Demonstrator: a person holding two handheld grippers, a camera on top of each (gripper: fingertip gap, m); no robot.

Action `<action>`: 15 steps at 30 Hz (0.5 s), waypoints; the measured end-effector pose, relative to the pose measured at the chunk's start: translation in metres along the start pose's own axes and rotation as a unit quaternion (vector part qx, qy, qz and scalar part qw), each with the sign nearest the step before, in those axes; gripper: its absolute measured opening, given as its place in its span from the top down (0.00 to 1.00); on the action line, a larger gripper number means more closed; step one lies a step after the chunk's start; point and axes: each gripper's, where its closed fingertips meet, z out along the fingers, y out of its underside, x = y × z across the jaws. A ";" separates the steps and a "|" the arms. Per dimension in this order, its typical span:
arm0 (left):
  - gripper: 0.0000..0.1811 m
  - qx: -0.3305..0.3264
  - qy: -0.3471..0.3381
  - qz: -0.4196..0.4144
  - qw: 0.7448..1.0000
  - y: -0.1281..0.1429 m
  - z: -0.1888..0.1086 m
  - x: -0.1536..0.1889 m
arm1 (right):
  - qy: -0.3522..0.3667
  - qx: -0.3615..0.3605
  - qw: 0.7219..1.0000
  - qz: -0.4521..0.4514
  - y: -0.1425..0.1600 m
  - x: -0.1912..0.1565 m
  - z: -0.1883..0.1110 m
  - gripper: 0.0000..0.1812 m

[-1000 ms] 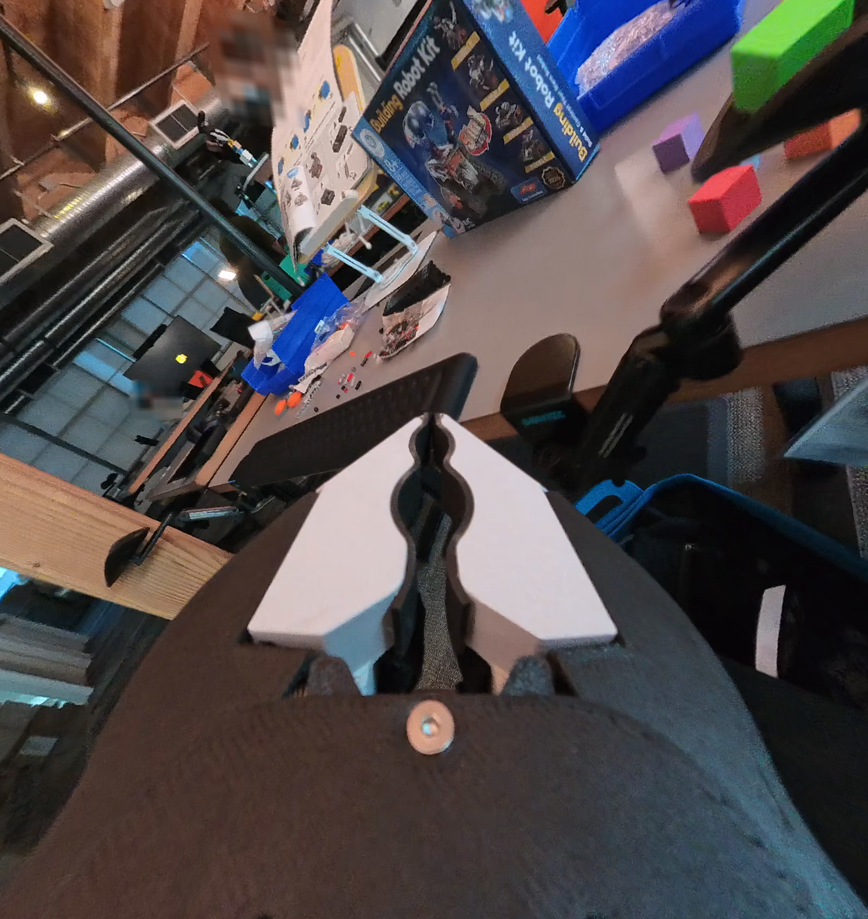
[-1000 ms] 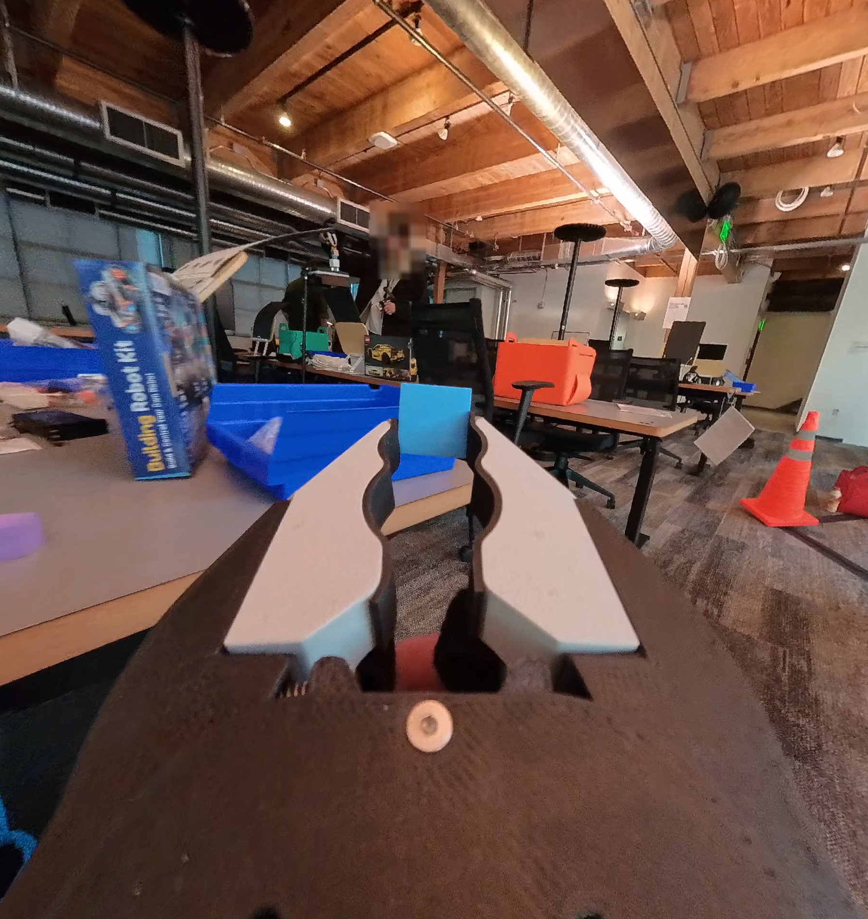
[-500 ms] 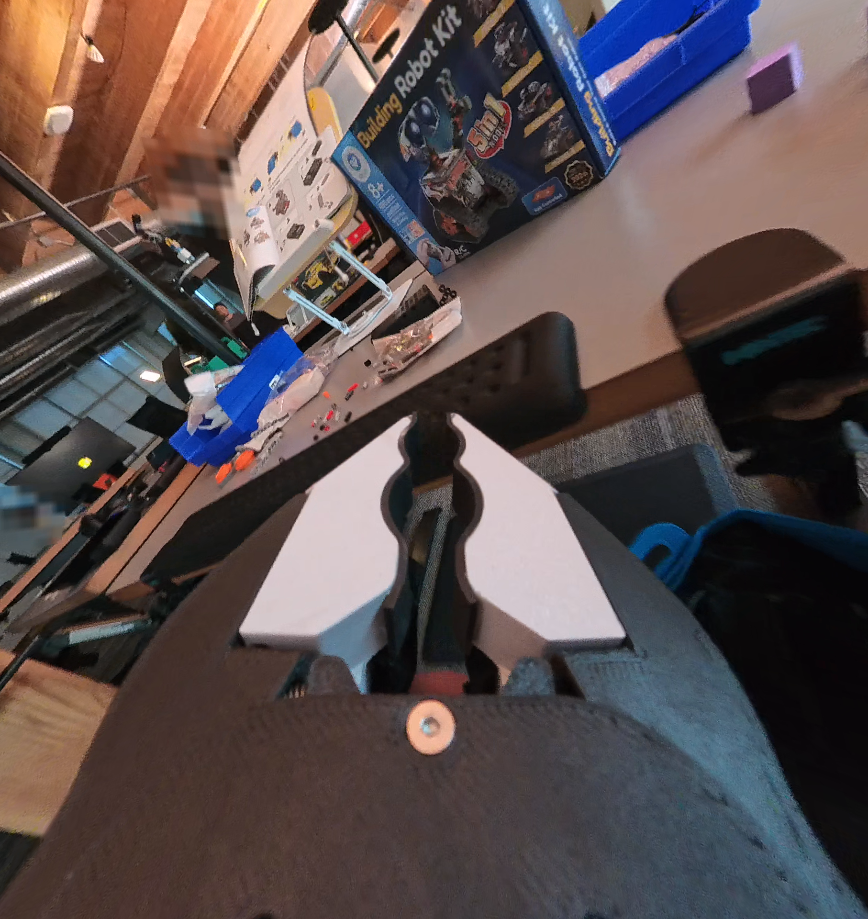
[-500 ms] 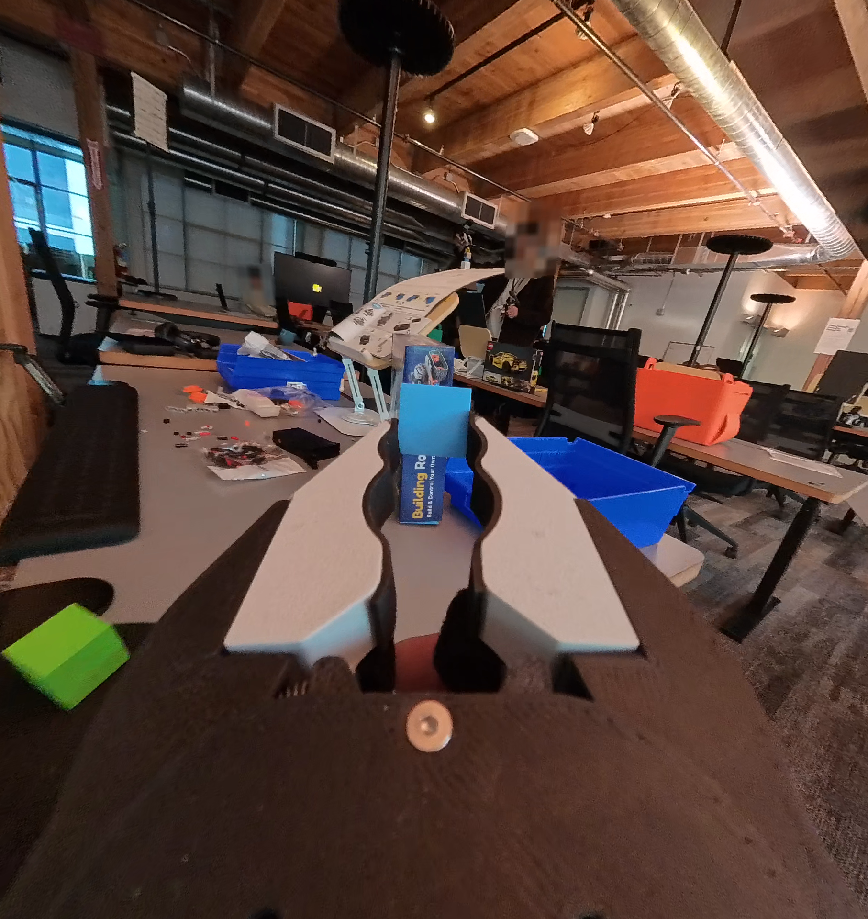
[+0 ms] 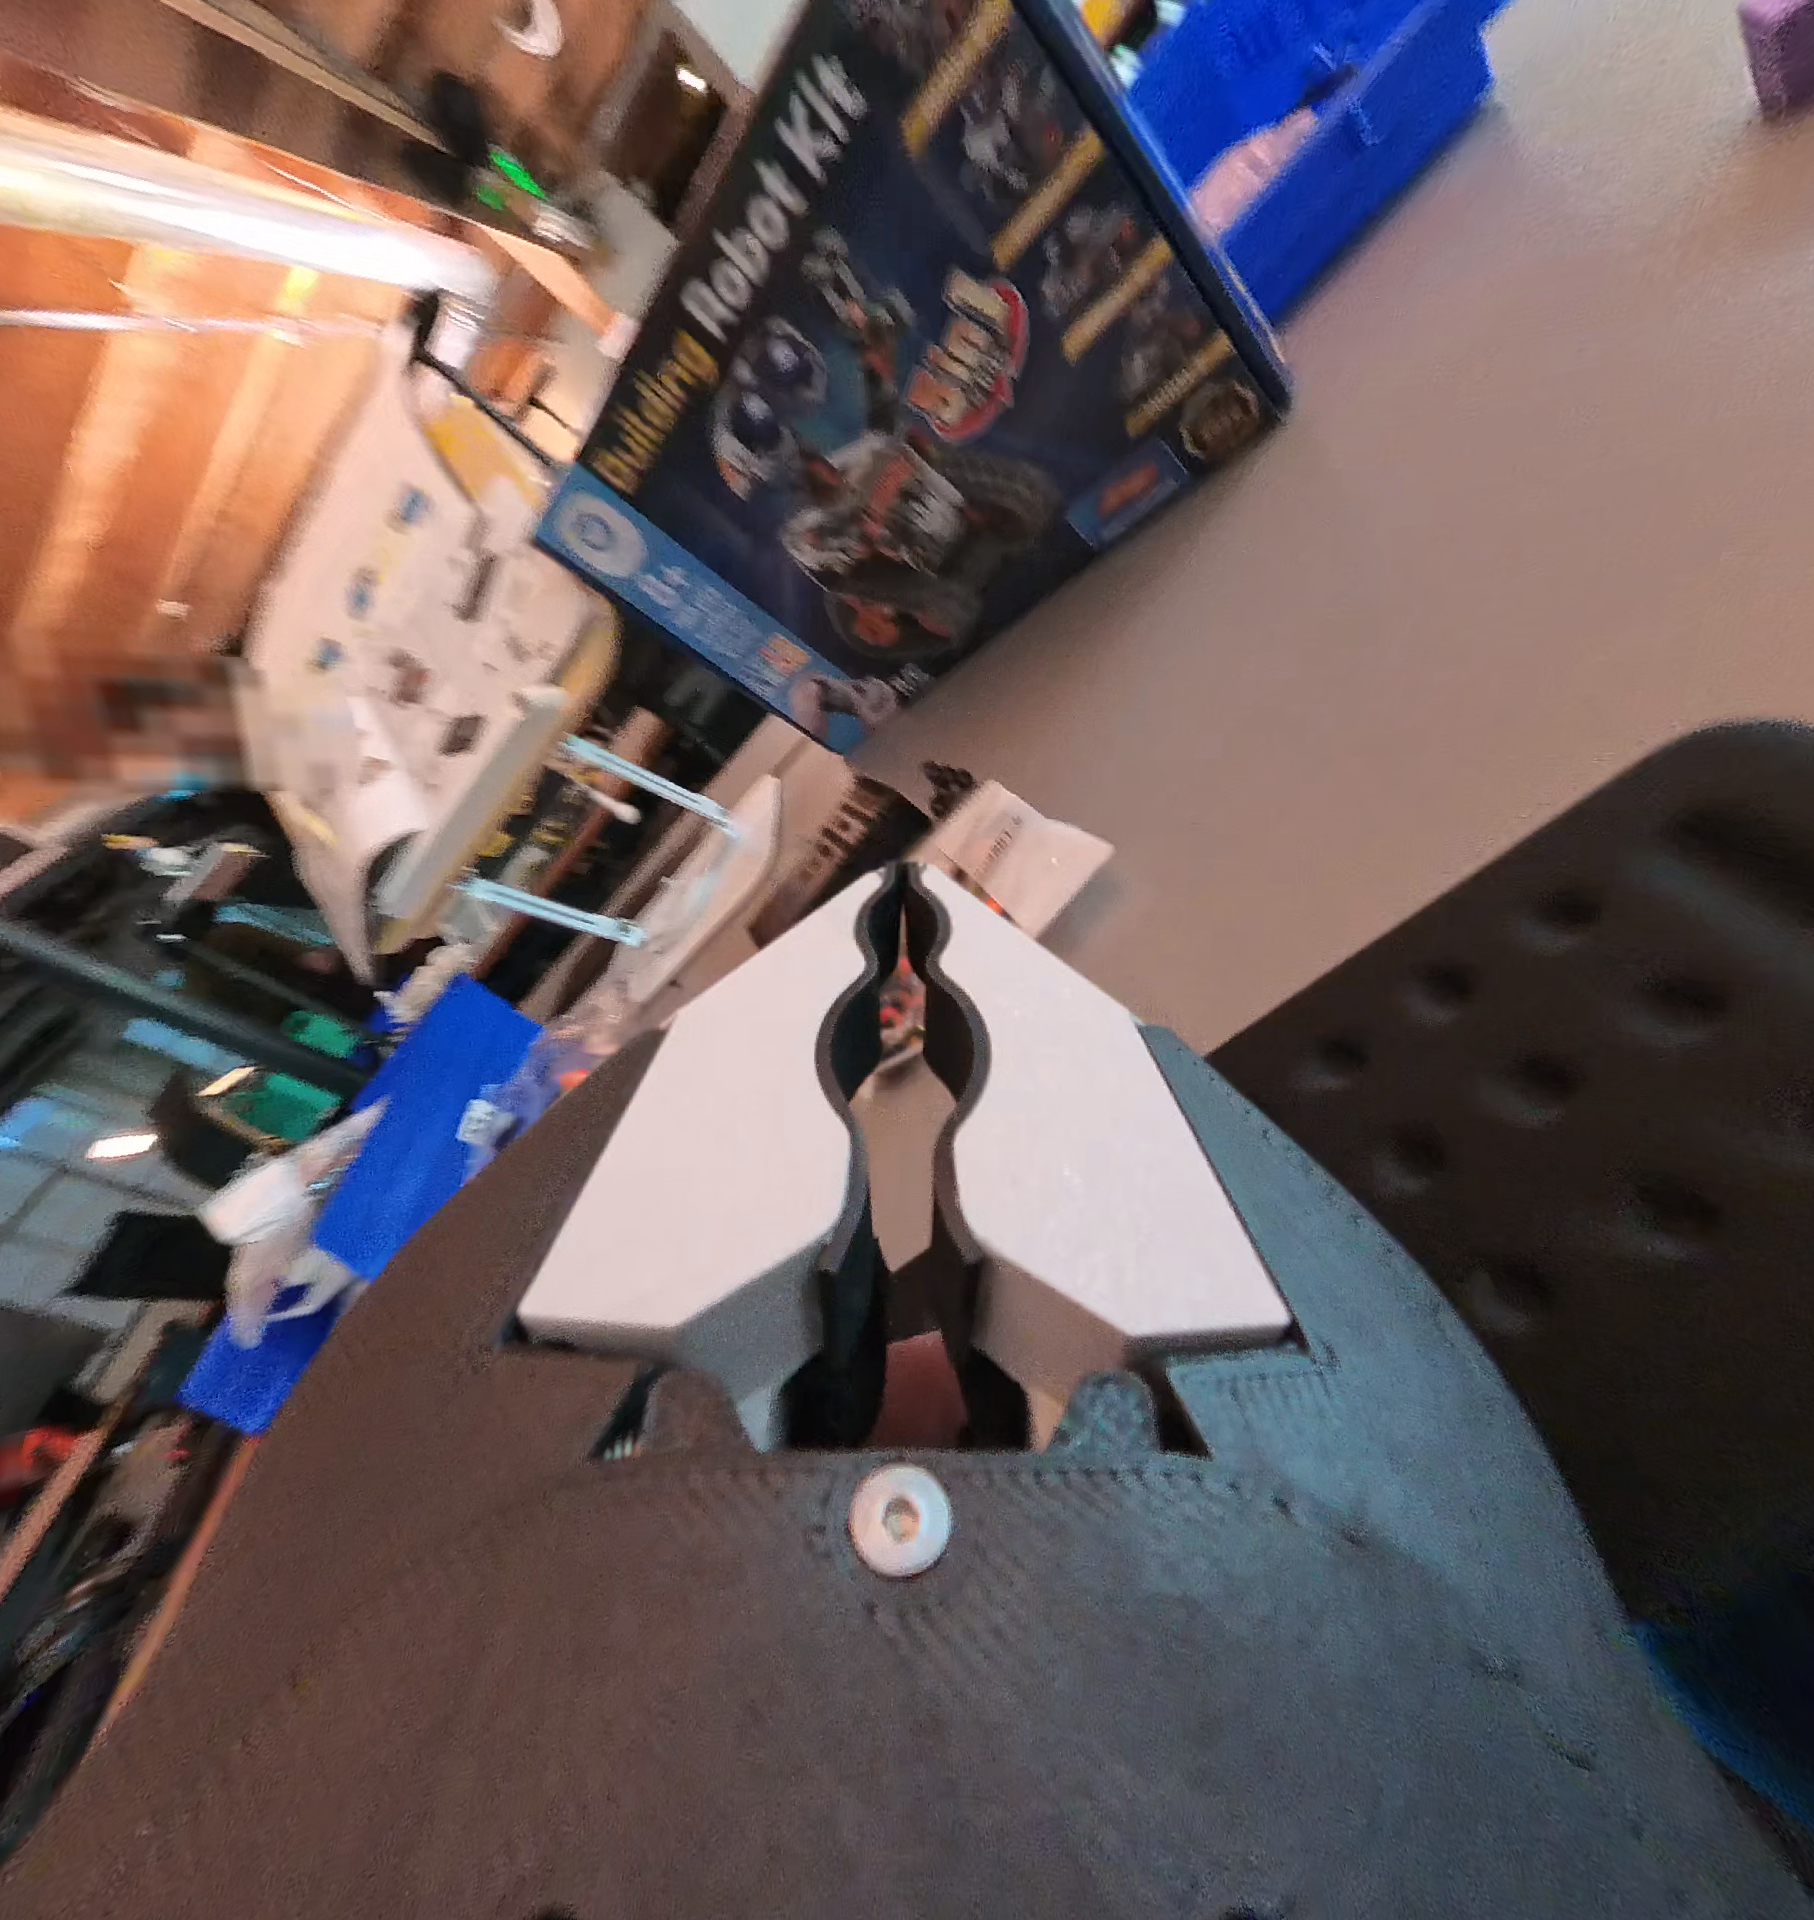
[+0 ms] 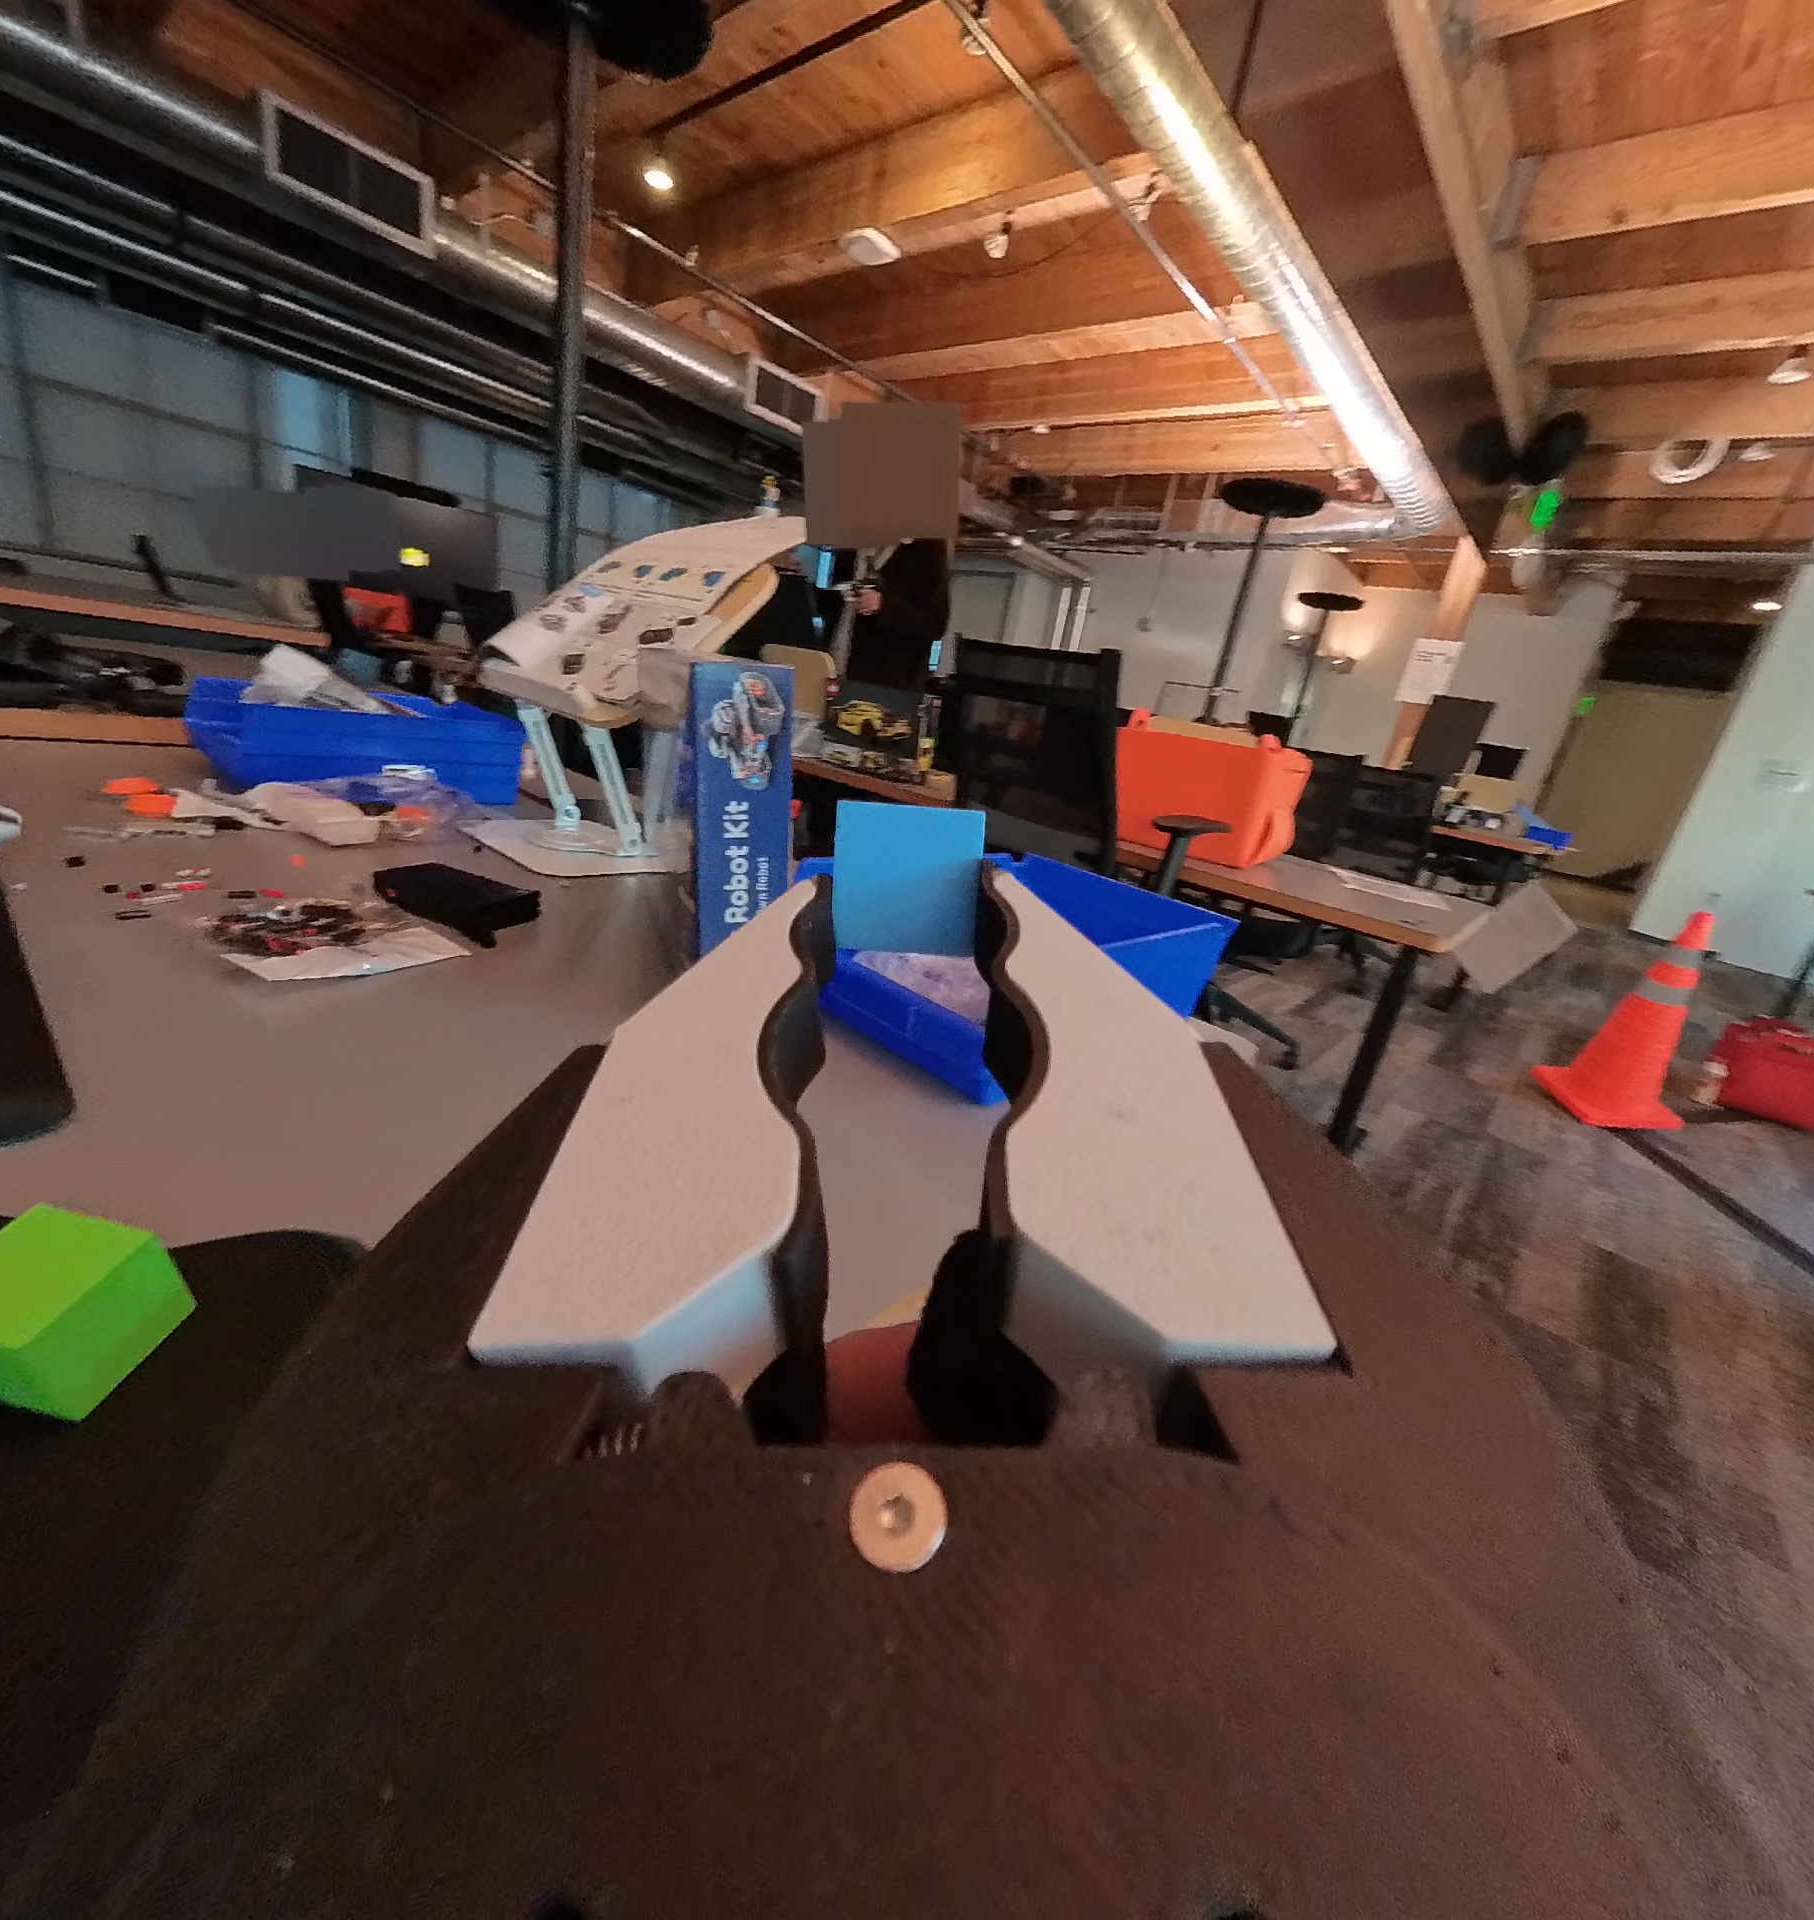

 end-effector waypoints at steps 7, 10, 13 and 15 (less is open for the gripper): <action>1.00 -0.026 0.100 0.003 0.995 0.063 0.035 -0.015 | 0.134 0.001 0.991 -0.021 -0.023 -0.005 -0.068 0.86; 1.00 -0.026 0.123 0.027 0.992 0.080 0.041 -0.020 | 0.184 0.000 0.982 -0.048 -0.043 -0.028 -0.094 0.86; 1.00 -0.017 0.161 0.054 0.985 0.081 0.038 -0.010 | 0.229 -0.002 0.971 -0.068 -0.066 -0.064 -0.115 0.86; 1.00 -0.003 0.167 0.076 0.983 0.082 0.036 -0.008 | 0.259 -0.004 0.962 -0.082 -0.084 -0.094 -0.125 0.86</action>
